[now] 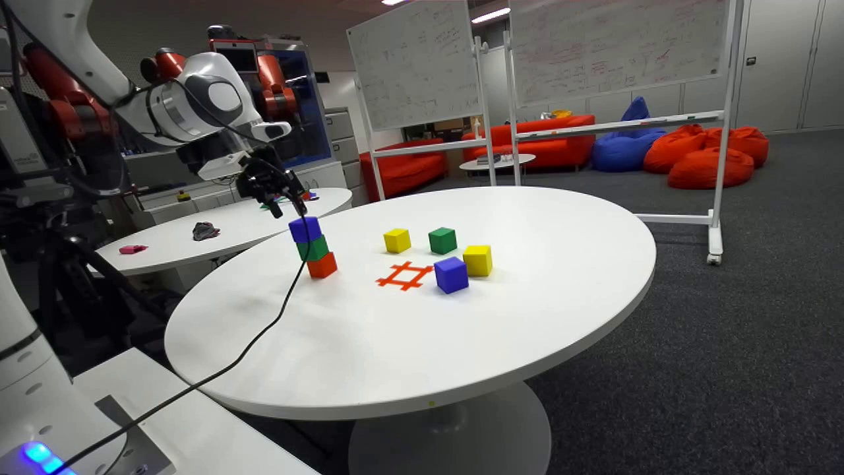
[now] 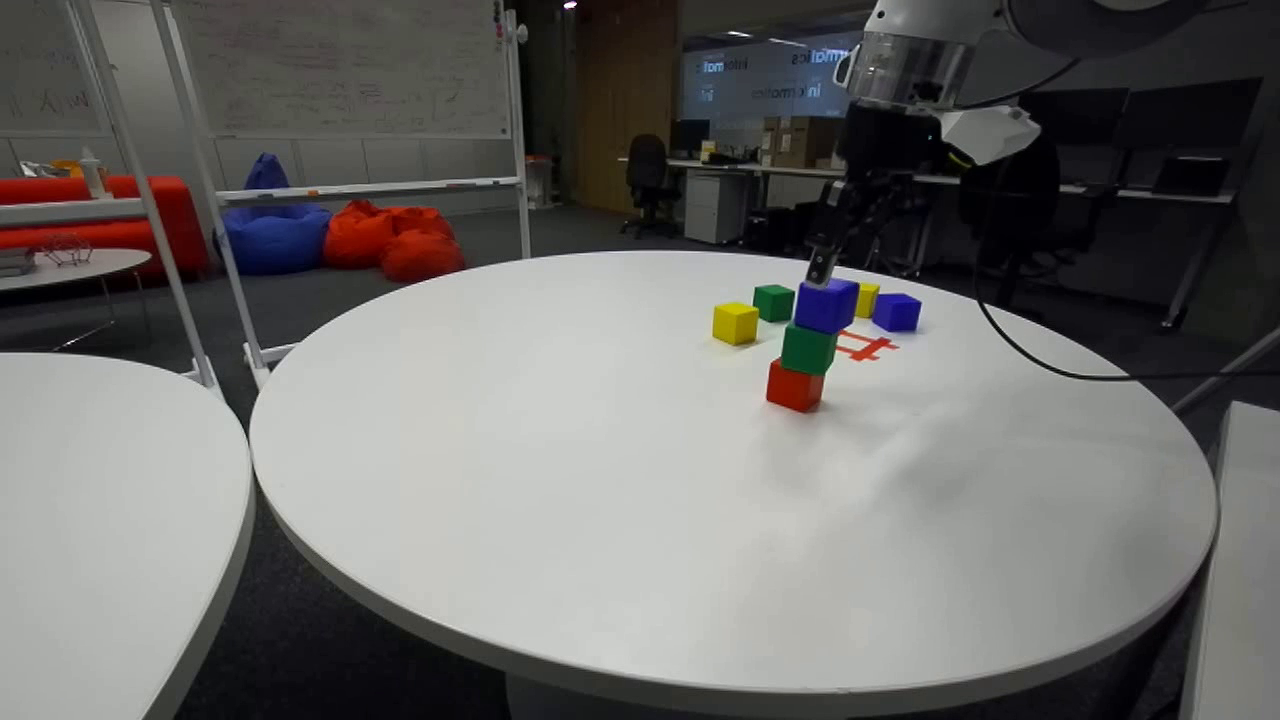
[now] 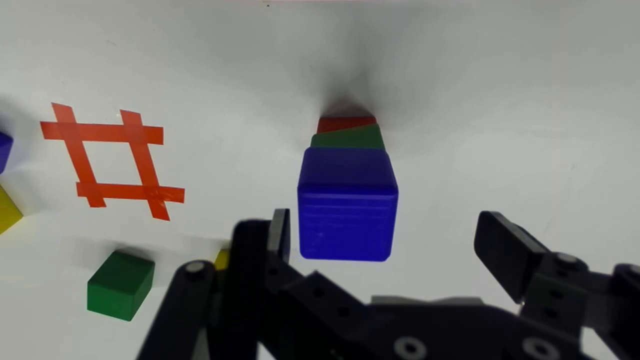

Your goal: Unstack all the toy blocks then put the orange block in the marked zone

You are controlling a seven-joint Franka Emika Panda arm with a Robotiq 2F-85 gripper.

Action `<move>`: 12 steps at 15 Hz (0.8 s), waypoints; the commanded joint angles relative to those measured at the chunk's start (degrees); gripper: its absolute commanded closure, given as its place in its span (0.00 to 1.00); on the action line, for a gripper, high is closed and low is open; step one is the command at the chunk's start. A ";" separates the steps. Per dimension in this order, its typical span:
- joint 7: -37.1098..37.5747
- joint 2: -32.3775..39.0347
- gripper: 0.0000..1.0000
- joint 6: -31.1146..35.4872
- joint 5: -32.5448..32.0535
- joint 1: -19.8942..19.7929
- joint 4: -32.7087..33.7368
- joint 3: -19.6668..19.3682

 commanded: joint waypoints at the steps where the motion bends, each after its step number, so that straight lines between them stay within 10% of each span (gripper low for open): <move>1: -0.91 -1.34 0.00 -0.29 0.25 -1.33 -1.11 -0.27; 12: -0.24 0.06 0.00 -0.13 0.09 -1.27 0.14 0.13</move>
